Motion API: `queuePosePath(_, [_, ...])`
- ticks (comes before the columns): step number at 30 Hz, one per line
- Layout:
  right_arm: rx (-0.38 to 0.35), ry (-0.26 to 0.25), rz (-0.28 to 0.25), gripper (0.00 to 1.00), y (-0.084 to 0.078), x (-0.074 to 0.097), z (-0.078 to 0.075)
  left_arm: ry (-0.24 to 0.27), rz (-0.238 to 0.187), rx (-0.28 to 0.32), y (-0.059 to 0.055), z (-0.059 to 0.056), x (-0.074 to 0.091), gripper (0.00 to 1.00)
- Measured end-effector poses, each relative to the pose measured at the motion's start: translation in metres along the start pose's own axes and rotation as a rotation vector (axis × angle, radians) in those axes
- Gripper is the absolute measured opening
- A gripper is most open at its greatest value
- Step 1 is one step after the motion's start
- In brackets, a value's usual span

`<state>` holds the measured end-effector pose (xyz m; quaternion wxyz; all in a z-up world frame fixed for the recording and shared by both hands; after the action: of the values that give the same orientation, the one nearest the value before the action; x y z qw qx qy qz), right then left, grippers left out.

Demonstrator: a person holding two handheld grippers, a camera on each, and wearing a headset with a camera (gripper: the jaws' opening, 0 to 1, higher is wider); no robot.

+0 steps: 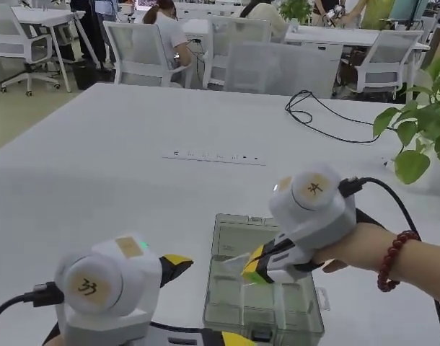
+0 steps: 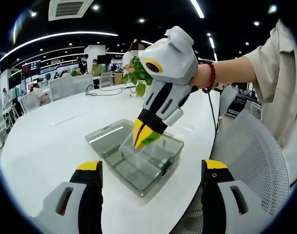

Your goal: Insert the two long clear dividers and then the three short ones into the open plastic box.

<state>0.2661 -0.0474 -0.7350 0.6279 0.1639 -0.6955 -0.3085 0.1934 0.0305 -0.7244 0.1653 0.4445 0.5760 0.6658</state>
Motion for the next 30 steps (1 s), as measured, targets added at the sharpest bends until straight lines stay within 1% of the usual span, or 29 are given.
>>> queuePosePath(1, [0.042, 0.010, 0.007, 0.02, 0.002, -0.001, 0.001, -0.002, 0.001, -0.001, 0.000, 0.000, 0.000, 0.84])
queuePosePath(2, [0.058, 0.008, 0.017, 0.02, 0.002, -0.001, 0.001, -0.004, 0.001, -0.001, 0.000, -0.001, -0.001, 0.84])
queuePosePath(3, [0.070, 0.011, 0.030, 0.02, 0.004, -0.002, 0.002, -0.004, 0.000, -0.002, 0.000, -0.001, -0.001, 0.85])
queuePosePath(7, [0.117, 0.014, 0.047, 0.02, 0.008, -0.007, 0.004, -0.003, -0.005, -0.004, 0.001, -0.001, 0.000, 0.85])
queuePosePath(12, [0.167, 0.031, 0.077, 0.02, 0.010, -0.016, 0.006, 0.003, -0.005, -0.002, 0.000, 0.000, 0.002, 0.85])
queuePosePath(14, [0.180, 0.039, 0.073, 0.02, 0.011, -0.016, 0.006, 0.005, -0.006, -0.001, 0.000, 0.001, 0.002, 0.85])
queuePosePath(20, [0.207, 0.058, 0.091, 0.02, 0.007, -0.022, 0.005, 0.009, -0.005, 0.004, -0.001, 0.001, 0.003, 0.85])
queuePosePath(27, [0.265, 0.084, 0.111, 0.02, 0.005, -0.030, 0.006, 0.013, -0.007, 0.005, 0.000, 0.002, 0.003, 0.85])
queuePosePath(30, [0.269, 0.088, 0.123, 0.02, 0.003, -0.034, 0.007, 0.017, -0.005, 0.003, 0.000, 0.003, 0.004, 0.85])
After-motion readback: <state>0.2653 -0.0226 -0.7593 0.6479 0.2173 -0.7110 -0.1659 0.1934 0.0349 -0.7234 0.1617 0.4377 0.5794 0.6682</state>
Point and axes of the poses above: the centre of the closed fingertips' face, and the gripper's own axes: x roughly backward along the fingers, z roughly to its left, y roughly out of its top, the point moved 5 cm from there along x, roughly backward along the fingers, and after that the axes turned 1 degree about -z, right-handed, at the moved point
